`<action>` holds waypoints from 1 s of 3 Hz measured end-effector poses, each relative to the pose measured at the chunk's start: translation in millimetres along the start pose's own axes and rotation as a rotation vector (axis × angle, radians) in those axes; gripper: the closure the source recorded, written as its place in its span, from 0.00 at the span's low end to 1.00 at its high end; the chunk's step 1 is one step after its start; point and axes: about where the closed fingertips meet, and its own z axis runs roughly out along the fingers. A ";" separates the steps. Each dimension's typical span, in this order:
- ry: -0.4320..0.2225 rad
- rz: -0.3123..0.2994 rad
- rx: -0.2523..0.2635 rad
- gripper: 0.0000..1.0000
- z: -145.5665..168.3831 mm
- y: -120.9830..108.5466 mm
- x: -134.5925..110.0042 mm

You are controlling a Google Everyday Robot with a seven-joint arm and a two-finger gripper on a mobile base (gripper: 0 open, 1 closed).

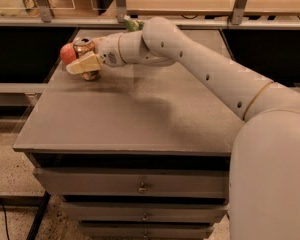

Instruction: Move orange can near apple

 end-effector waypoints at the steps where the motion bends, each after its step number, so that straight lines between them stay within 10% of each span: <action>1: -0.012 0.022 -0.023 0.00 -0.9 -5.2 -4.2; 3: 0.062 -0.011 -0.064 0.00 -27.6 -6.1 -27.5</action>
Offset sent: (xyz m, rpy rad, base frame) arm 0.0110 -0.0255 0.0372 -0.0319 0.0233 0.0690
